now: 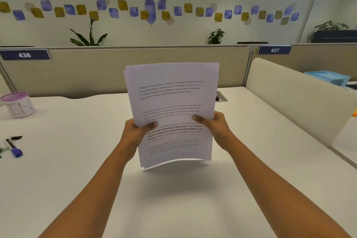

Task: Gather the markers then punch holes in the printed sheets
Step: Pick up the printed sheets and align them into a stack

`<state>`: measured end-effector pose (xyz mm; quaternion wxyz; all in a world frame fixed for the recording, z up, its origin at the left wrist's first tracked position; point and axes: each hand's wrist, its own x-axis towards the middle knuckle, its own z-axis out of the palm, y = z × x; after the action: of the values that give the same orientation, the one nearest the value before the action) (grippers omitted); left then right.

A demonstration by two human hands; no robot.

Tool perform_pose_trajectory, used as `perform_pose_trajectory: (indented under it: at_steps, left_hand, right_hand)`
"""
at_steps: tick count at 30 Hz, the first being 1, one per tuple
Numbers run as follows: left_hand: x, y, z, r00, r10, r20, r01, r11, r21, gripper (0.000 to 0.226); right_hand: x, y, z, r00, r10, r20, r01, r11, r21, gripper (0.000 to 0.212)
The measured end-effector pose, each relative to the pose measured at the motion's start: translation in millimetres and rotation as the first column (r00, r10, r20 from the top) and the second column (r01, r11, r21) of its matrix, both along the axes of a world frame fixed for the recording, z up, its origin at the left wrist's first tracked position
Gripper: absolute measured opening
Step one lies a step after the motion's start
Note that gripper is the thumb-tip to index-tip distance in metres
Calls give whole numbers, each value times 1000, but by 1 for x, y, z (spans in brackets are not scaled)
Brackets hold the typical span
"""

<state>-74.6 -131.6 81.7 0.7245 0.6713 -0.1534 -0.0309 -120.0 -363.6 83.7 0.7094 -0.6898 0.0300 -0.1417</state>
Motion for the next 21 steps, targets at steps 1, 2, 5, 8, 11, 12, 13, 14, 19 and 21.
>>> perform_pose_trajectory:
  at_steps: [1,2,5,8,11,12,13,14,19,21]
  left_hand:
    - [1,0,0,1000,5,1,-5,1000,2,23]
    - [0,0,0,1000,9,-1,-9,1000,5,21]
    - [-4,-1,-6,999,12,-29,-13,1000,-20,17]
    - [-6,-2,-6,999,21,-30,-23,998,-63,16]
    - [-5,-1,-1,999,26,-24,-29,986,-164,25]
    - [-5,-1,1,999,25,-20,-29,980,-197,26]
    - [-5,-1,2,1000,27,-15,-30,973,-230,25]
    - [-5,-2,4,999,32,-15,-35,964,-263,23]
    - [-10,-12,8,999,-1,-44,-17,910,-415,22]
    - [-12,-16,9,998,-25,-50,-1,880,-475,23]
  right_hand:
    - [0,0,0,1000,-1,1,1,1000,7,25]
    - [0,-1,0,1000,0,0,0,1000,14,24]
    - [-2,-2,-11,999,8,-32,-8,1000,-3,26]
    - [-5,-7,-28,997,3,-76,-6,999,-38,28]
    - [-10,-16,-43,994,17,-112,-27,996,-85,30]
    - [-11,-18,-46,993,18,-119,-29,996,-86,32]
    - [-13,-19,-49,992,10,-127,-20,996,-81,37]
    - [-14,-20,-51,991,-2,-137,-7,997,-72,45]
    - [-15,-16,-56,988,56,-142,-31,985,170,54]
    - [-14,-7,-54,987,109,-114,-75,960,271,35]
